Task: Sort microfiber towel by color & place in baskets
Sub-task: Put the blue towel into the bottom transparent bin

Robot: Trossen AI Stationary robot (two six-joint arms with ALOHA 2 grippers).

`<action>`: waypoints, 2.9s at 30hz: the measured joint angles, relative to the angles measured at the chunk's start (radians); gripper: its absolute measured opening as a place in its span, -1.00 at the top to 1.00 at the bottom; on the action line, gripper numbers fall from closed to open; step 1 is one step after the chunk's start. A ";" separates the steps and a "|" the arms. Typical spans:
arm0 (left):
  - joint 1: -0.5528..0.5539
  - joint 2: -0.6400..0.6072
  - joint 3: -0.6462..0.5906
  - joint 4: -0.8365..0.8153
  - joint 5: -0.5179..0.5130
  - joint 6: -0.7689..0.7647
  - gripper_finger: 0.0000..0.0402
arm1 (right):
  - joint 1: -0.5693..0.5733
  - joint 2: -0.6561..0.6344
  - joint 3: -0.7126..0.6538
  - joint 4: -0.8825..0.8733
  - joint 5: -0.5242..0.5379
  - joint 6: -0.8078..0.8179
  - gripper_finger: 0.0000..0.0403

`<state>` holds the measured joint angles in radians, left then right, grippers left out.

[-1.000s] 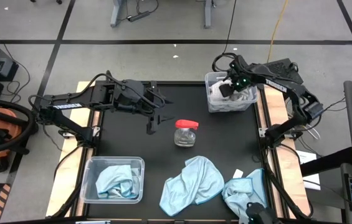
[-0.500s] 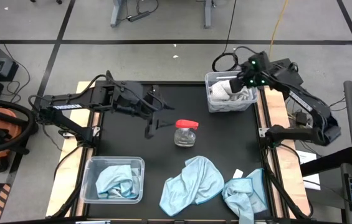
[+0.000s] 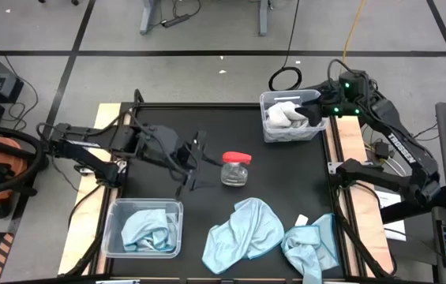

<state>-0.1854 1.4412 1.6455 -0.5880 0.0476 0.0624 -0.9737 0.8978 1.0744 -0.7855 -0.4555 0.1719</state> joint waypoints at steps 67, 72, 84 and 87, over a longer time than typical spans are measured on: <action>-0.128 0.842 -0.001 0.252 0.193 0.232 -0.38 | 0.114 -0.243 0.001 -0.007 -0.226 -0.060 -0.20; -0.128 0.843 0.000 0.250 0.193 0.231 -0.08 | 0.114 -0.243 0.001 -0.021 -0.227 -0.061 -0.20; -0.118 0.838 0.000 0.202 0.197 0.143 0.90 | 0.114 -0.243 0.001 -0.020 -0.227 -0.079 -0.20; -0.098 0.818 -0.004 0.179 0.194 0.137 0.92 | 0.114 -0.243 0.001 -0.016 -0.235 -0.073 -0.20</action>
<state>-0.2833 2.2587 1.6420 -0.4094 0.2412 0.1995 -0.8600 0.6545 1.0756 -0.8018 -0.6904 0.0984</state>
